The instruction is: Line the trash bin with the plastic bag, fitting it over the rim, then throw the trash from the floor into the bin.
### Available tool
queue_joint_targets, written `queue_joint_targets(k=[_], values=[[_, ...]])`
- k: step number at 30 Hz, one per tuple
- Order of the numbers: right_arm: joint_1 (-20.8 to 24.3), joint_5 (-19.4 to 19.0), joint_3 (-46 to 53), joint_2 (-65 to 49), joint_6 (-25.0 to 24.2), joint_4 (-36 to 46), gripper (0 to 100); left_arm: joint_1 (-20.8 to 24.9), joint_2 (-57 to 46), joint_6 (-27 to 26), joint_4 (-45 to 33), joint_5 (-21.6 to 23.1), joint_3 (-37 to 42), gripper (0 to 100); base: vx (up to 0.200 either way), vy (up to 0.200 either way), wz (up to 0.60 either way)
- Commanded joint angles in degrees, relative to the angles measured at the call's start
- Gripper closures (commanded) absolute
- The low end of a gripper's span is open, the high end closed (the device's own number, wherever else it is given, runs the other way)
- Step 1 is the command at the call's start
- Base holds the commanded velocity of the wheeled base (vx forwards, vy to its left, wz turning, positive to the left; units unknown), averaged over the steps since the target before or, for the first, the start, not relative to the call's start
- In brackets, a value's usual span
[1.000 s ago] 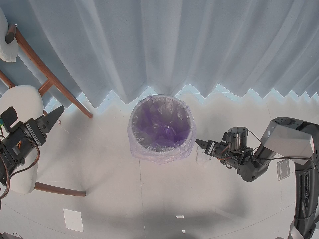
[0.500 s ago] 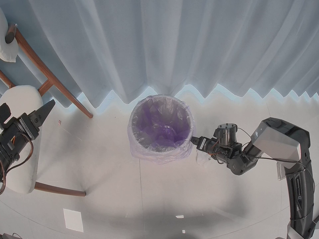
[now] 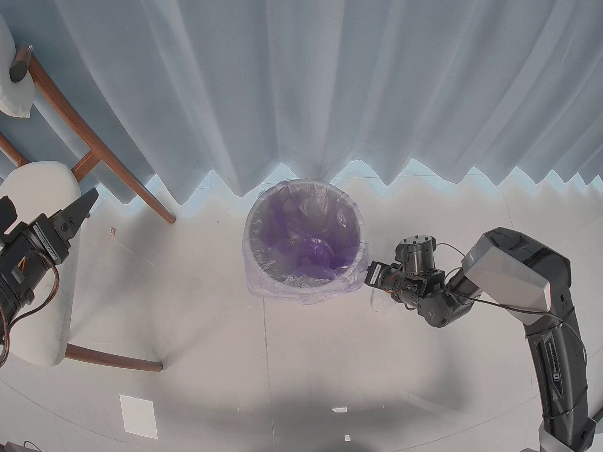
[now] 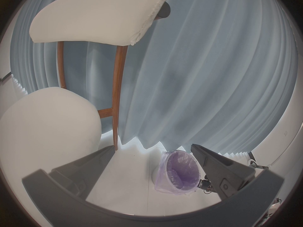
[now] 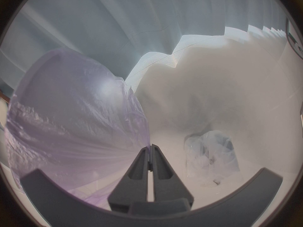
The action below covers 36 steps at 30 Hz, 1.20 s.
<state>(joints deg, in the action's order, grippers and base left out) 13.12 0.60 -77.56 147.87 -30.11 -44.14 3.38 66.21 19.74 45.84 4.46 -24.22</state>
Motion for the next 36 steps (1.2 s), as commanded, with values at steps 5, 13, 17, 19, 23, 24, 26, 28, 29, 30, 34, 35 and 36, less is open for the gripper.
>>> queue_joint_targets(k=[5, 13, 17, 19, 23, 24, 26, 28, 29, 30, 34, 35, 36], values=[[-0.4, 3.7, -11.8, 9.7, 5.1, 2.5, 100, -0.8, -0.4, 0.0, 0.0, 0.0, 0.1, 0, 0.0, 0.0, 0.0], [-0.1, 3.7, -14.0, 11.6, 7.3, 4.3, 100, -1.2, -1.9, -0.7, 0.0, -0.1, 0.7, 0, 0.0, 0.0, 0.0], [-0.1, 3.7, -13.7, 10.9, 7.0, 4.0, 0, -1.2, -2.4, -1.3, 0.0, 0.2, 1.8, 0, 0.0, 0.0, 0.0], [0.0, 3.8, -12.8, 9.4, 6.5, 3.6, 0, -1.1, -2.5, -1.3, 0.1, 0.4, 1.9, 0, 0.0, 0.0, 0.0], [0.1, 3.4, -3.3, 1.2, 3.0, 3.7, 0, -0.5, -2.3, -1.4, 0.0, 0.4, 1.5, 0, 0.0, 0.0, 0.0], [0.1, 3.4, -0.7, -0.7, 2.7, 3.8, 0, -0.2, -2.1, -1.5, 0.0, 0.4, 1.5, 0, 0.0, 0.0, 0.0], [0.1, 3.2, 5.4, -5.1, 2.4, 3.5, 0, 0.8, -1.7, -2.6, 0.0, 0.0, 1.0, 0, 0.0, 0.0, 0.0], [-0.1, 3.2, 8.1, -6.9, 2.2, 3.3, 0, 1.5, -1.6, -3.2, -0.3, -0.1, 0.8, 0, 0.0, 0.0, 0.0], [-0.5, 3.1, 14.5, -11.4, 1.0, 1.6, 0, 3.7, -0.7, -4.4, -2.3, -0.2, -0.3, 0, 0.0, 0.0, 0.0], [-1.0, 3.2, 16.6, -12.8, 0.2, 0.8, 0, 4.7, -0.5, -4.6, -3.3, -0.2, -0.7, 0, 0.0, 0.0, 0.0], [-3.4, 3.2, 28.1, -20.3, -3.0, -3.0, 0, 12.3, 0.7, -5.2, -13.1, 0.1, -4.8, 0, 0.0, 0.0, 0.0], [-3.5, 3.2, 28.4, -20.5, -3.1, -3.1, 0, 12.5, 0.8, -5.2, -13.4, 0.1, -5.0, 0, 0.0, 0.0, 0.0], [-4.8, 3.2, 32.9, -23.8, -4.3, -5.1, 0, 15.6, 2.1, -5.2, -18.3, 0.5, -7.2, 0, 0.0, 0.0, 0.0]])
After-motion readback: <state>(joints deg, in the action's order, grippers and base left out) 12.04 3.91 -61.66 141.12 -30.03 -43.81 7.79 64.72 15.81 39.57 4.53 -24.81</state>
